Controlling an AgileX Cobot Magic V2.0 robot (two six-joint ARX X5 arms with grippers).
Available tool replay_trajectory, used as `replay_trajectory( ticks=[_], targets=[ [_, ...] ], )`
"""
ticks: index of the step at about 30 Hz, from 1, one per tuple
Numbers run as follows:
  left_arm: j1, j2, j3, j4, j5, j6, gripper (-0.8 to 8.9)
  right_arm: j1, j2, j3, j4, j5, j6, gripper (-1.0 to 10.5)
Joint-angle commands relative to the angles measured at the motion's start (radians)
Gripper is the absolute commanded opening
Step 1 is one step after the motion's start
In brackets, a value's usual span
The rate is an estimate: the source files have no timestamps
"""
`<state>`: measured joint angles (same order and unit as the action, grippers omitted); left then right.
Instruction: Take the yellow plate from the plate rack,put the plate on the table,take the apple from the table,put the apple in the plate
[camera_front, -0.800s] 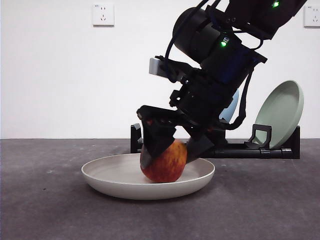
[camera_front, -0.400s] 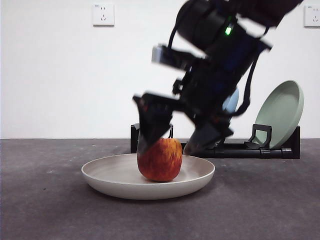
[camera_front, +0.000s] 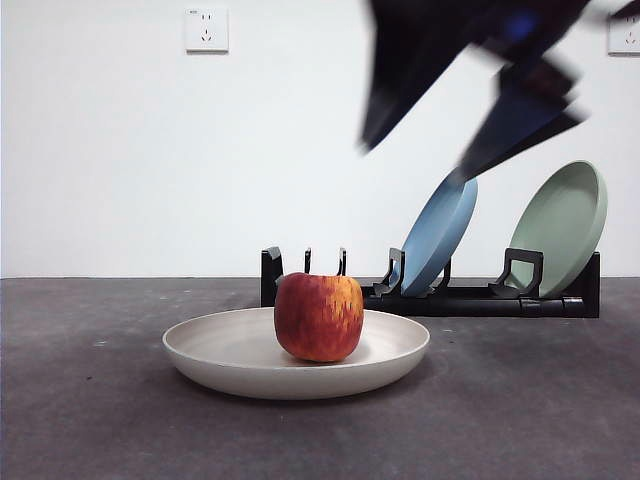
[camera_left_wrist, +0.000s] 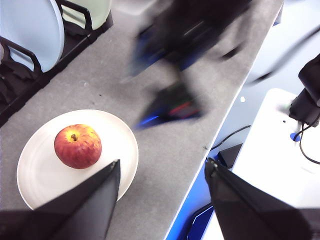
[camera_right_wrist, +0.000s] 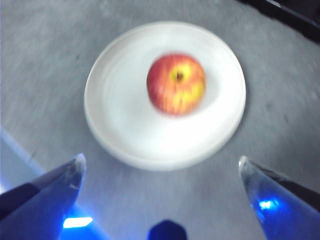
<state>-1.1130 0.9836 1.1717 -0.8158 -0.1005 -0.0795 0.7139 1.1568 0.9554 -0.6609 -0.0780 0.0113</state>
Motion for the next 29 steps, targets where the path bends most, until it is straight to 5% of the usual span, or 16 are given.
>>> replay_trajectory(
  ticks=[1,10,13,17,29],
  targets=[
    [0.000,0.000,-0.004,-0.001,0.003,0.001,2.86,0.003,-0.097,0.000,-0.140,-0.011,-0.001,6.0],
    [0.000,0.000,-0.004,-0.071,0.009,0.001,2.79,0.003,-0.308,0.000,-0.404,-0.134,0.033,5.9],
    [0.000,0.000,-0.004,-0.097,0.034,0.001,2.67,0.003,-0.340,0.000,-0.431,-0.133,0.044,4.0],
    [0.000,0.000,-0.004,-0.116,0.040,0.000,-0.24,0.003,-0.361,0.000,-0.435,-0.133,0.044,-0.3],
    [0.000,0.000,-0.004,-0.121,0.023,0.001,-0.03,0.003,-0.361,0.000,-0.433,-0.129,0.043,0.0]
  ],
)
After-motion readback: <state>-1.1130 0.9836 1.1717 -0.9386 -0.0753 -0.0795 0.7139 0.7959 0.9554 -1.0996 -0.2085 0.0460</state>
